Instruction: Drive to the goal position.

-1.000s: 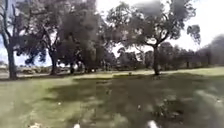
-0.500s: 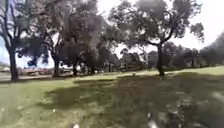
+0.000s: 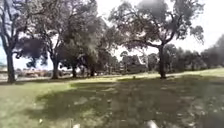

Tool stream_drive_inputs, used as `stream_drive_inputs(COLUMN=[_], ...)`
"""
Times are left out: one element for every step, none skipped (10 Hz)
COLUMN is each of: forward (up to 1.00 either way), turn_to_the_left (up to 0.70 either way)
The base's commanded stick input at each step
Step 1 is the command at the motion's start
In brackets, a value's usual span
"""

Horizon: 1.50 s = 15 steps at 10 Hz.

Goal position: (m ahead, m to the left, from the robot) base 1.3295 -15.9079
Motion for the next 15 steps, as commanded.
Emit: stream_drive_inputs(forward=[0.7, 0.7, 0.7, 0.7, 0.7, 0.7, 0.7, 0.7, 0.7, 0.7, 0.7, 0.7, 0.7, 0.7, 0.7], turn_to_the_left=[0.0, 0.0, 0.0, 0.0, 0.0, 0.0, 0.0, 0.0, 0.0, 0.0, 0.0, 0.0, 0.0, 0.0, 0.0])
